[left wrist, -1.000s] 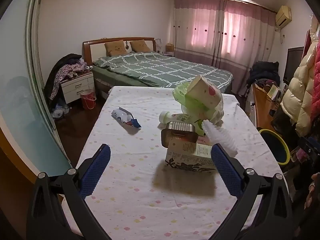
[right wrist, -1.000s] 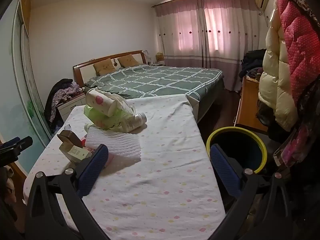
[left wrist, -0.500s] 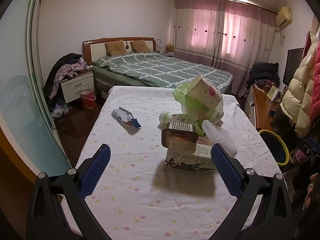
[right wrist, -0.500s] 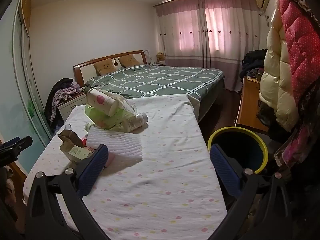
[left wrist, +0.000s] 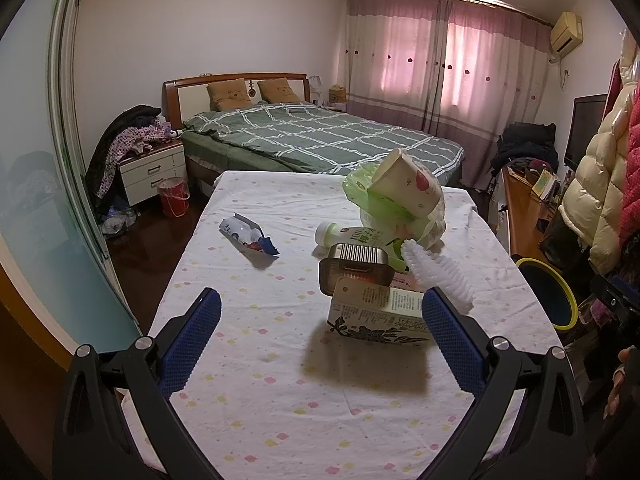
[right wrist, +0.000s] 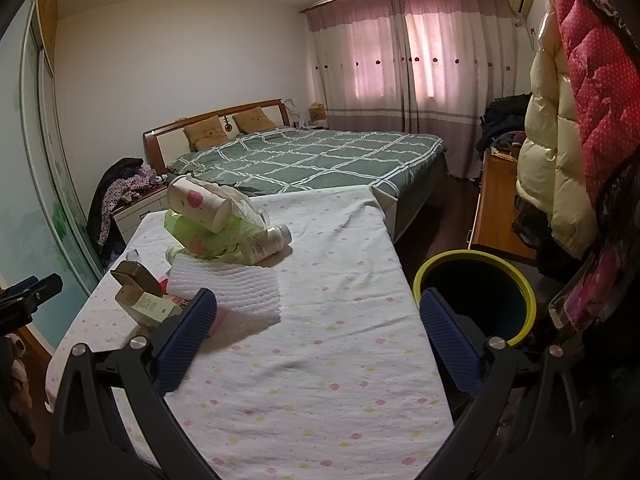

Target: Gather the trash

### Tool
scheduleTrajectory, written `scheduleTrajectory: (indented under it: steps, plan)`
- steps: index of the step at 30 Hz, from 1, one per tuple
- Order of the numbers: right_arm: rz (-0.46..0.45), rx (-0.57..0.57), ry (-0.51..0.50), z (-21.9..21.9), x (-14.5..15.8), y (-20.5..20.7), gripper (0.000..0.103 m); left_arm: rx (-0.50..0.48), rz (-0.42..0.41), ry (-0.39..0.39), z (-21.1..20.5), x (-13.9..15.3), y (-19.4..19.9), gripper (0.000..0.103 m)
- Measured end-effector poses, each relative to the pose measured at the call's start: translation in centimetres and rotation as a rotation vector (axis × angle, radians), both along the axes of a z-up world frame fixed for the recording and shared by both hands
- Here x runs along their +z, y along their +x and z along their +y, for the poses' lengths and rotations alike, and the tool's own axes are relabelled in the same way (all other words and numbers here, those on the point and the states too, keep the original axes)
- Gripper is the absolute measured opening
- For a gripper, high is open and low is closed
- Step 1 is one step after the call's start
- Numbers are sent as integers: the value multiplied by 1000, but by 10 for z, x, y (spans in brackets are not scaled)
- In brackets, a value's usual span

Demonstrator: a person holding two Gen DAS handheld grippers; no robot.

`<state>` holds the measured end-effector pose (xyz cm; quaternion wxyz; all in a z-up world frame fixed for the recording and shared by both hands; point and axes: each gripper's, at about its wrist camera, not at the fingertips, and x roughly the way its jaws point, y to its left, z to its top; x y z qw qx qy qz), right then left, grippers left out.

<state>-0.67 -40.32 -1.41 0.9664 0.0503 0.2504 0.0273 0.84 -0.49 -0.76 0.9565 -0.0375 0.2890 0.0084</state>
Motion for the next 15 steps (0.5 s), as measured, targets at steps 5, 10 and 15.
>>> scheduleTrajectory:
  steps: [5, 10, 15]
  plan:
    - [1, 1, 2, 0, 0, 1, 97, -1, -1, -1, 0, -1, 0, 99]
    - [0, 0, 0, 0, -1, 1, 97, -1, 1, -1, -1, -1, 1, 99]
    - [2, 1, 2, 0, 0, 1, 97, 0, 1, -2, -1, -1, 2, 99]
